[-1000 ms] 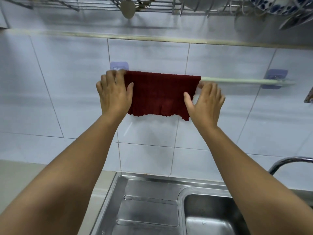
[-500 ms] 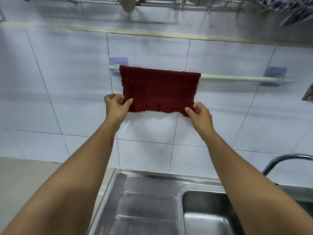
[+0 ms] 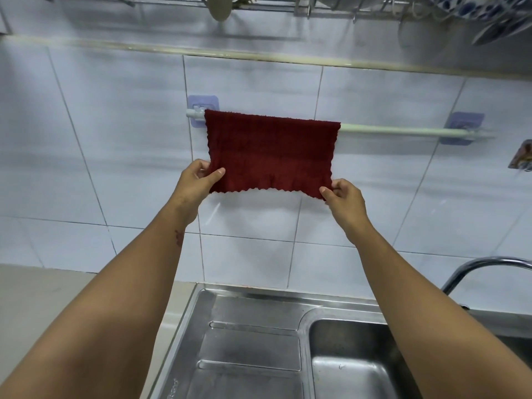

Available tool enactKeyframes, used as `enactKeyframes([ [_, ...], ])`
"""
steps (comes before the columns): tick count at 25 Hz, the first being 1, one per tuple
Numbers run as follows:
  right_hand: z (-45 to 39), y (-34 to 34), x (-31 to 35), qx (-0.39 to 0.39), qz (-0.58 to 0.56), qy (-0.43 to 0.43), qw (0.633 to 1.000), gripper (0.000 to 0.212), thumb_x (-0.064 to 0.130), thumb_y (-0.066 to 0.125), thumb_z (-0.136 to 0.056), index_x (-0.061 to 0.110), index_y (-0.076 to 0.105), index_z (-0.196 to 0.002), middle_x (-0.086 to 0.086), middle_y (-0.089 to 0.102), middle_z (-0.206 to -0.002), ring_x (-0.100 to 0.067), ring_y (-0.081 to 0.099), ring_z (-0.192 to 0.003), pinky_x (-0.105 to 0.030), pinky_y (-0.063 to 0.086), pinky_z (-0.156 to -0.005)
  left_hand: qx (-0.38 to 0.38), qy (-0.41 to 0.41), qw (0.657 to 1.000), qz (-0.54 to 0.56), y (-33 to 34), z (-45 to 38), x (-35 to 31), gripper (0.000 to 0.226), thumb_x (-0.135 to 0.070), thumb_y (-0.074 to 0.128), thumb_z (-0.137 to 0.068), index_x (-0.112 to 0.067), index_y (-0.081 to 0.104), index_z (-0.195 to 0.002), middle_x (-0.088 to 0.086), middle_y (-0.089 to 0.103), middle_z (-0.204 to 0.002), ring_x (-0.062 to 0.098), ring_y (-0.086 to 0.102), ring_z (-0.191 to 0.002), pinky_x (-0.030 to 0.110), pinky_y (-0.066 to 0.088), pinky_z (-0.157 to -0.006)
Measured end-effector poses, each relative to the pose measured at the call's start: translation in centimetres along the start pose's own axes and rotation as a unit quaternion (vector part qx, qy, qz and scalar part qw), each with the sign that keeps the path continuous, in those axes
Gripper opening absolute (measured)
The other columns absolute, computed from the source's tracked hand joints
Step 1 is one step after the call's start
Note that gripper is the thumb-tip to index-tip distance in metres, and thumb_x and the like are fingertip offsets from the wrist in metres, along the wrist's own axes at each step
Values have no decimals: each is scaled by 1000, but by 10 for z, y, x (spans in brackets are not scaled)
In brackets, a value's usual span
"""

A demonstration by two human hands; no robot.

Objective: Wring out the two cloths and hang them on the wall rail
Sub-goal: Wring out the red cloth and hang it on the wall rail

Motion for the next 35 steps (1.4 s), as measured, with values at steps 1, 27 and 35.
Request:
enactKeyframes([
  [1,1,-1,-1,2,10,-1,1000,14,24,60,-90,11,59,-87,-10,68,-91,-26,62,-86,-38,49,-82,-1,0,1000,2,-1,1,0,21,-19,68,-87,-22,51,-75,-2,68,-79,9,63,-68,19,47,-64],
  [27,28,-2,-12,-5,74,20,997,19,28,50,-95,11,60,-92,6,67,-82,-1,55,-71,-19,39,-59,-65,-40,991,-106,-20,35,27,16,-26,53,-95,-17,60,-84,0,72,-73,14,65,-69,33,49,-82],
  [35,101,-17,-59,81,66,92,990,14,24,50,-93,16,60,-96,-1,67,-98,-20,63,-96,-36,51,-88,74,-95,974,-193,7,120,50,27,-30,48,-97,-7,63,-93,6,71,-85,19,61,-72,28,47,-69],
])
Point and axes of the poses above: each hand's wrist, its own z-axis away from the middle knuckle, its own y-axis out of the palm, x = y × z, the point moved 2 cm from there along -z, towards the middle knuckle
